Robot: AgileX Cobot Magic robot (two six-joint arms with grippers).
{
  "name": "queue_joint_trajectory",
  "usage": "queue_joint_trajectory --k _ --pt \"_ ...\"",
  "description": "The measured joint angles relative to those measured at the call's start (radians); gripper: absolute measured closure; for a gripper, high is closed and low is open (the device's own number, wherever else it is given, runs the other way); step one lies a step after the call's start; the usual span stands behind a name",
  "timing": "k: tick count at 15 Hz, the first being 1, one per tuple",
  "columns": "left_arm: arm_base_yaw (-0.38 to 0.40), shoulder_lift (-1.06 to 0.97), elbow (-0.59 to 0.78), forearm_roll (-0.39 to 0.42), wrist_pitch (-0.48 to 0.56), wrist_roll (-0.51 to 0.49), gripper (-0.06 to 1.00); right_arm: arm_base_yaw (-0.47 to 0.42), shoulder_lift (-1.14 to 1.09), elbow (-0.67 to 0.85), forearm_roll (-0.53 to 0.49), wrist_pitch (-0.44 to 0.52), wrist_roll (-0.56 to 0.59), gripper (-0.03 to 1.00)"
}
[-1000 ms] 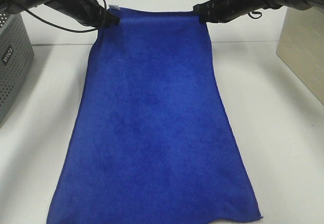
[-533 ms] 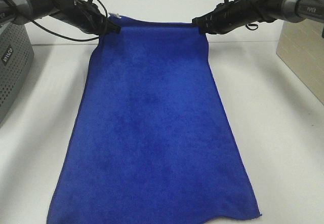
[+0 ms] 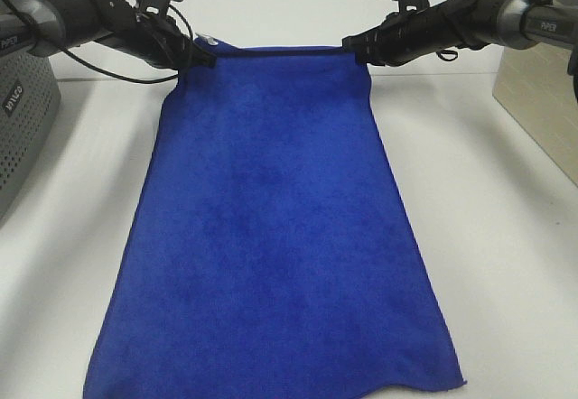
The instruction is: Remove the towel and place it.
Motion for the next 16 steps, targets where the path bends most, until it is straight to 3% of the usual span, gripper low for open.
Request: queue_joint_trajectory --k 9,12,14,16 --pt "0.0 0.027 0.0 0.012 -0.043 0.0 0.92 0.0 0.054 0.0 0.108 -0.031 -0.087 0.95" --pt "0.0 0.038 0.0 0.013 -0.077 0.0 0.86 0.0 0.062 0.0 0.13 -0.039 -0.097 0.91" --pt "0.0 0.043 0.0 0.013 -0.112 0.0 0.72 0.0 0.063 0.0 0.131 -0.06 -0.097 0.78" --pt "0.0 0.051 0.0 0.012 -0.153 0.0 0.54 0.0 0.063 0.0 0.142 -0.108 -0.098 0.54"
